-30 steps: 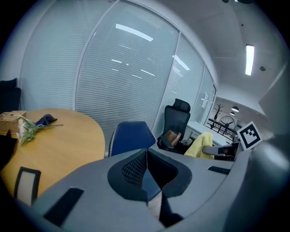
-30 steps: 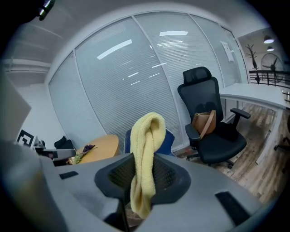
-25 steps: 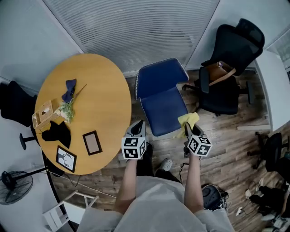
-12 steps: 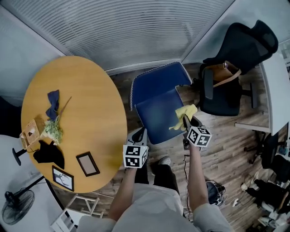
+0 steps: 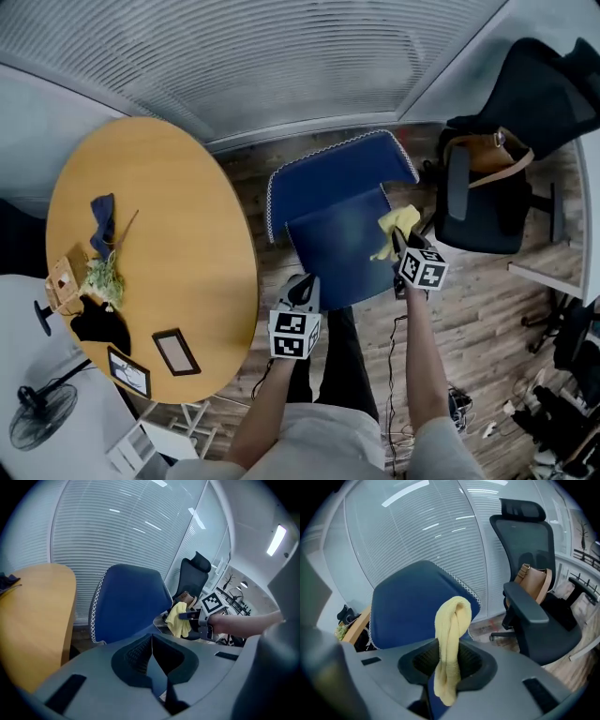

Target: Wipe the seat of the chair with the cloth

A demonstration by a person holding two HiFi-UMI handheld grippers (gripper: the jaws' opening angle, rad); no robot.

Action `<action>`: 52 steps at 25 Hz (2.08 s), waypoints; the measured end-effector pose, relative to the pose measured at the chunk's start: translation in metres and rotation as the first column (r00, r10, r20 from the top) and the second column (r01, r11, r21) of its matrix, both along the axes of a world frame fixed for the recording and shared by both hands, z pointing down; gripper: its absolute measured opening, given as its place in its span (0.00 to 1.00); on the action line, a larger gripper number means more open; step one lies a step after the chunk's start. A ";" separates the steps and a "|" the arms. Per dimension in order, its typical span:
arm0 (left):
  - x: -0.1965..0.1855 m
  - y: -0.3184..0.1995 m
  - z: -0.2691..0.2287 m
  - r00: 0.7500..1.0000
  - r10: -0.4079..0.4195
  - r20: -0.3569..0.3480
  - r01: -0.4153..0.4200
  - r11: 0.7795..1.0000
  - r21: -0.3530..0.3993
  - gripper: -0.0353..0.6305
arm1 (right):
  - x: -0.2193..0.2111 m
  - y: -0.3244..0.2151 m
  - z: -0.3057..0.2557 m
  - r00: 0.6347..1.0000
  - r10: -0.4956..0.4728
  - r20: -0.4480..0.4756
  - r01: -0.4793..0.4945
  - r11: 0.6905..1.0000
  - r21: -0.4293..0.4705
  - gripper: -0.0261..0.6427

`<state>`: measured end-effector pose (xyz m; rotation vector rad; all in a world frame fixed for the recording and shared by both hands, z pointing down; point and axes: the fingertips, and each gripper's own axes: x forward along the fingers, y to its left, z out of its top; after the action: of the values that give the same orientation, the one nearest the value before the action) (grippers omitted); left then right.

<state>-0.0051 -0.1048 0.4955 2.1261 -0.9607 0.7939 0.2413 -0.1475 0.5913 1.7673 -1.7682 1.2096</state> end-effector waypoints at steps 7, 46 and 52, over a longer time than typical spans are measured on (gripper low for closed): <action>0.015 -0.009 0.037 0.994 -0.105 0.010 0.105 0.994 -0.015 0.10 | 0.038 -0.032 0.068 0.986 -0.096 -0.134 0.079 0.989 -0.124 0.19; -0.062 0.043 0.144 0.988 -0.155 0.021 0.156 0.977 -0.148 0.10 | -0.069 -0.076 0.234 0.918 -0.299 -0.261 0.202 0.918 -0.341 0.19; -0.066 0.048 0.152 0.996 -0.088 0.015 0.089 0.983 -0.159 0.10 | -0.100 -0.074 0.235 0.924 -0.294 -0.244 0.204 0.920 -0.334 0.19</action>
<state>-0.0707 -0.0568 0.6480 1.9316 -0.9562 0.8083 0.1415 -0.2219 0.8259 1.4073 -1.4929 0.9934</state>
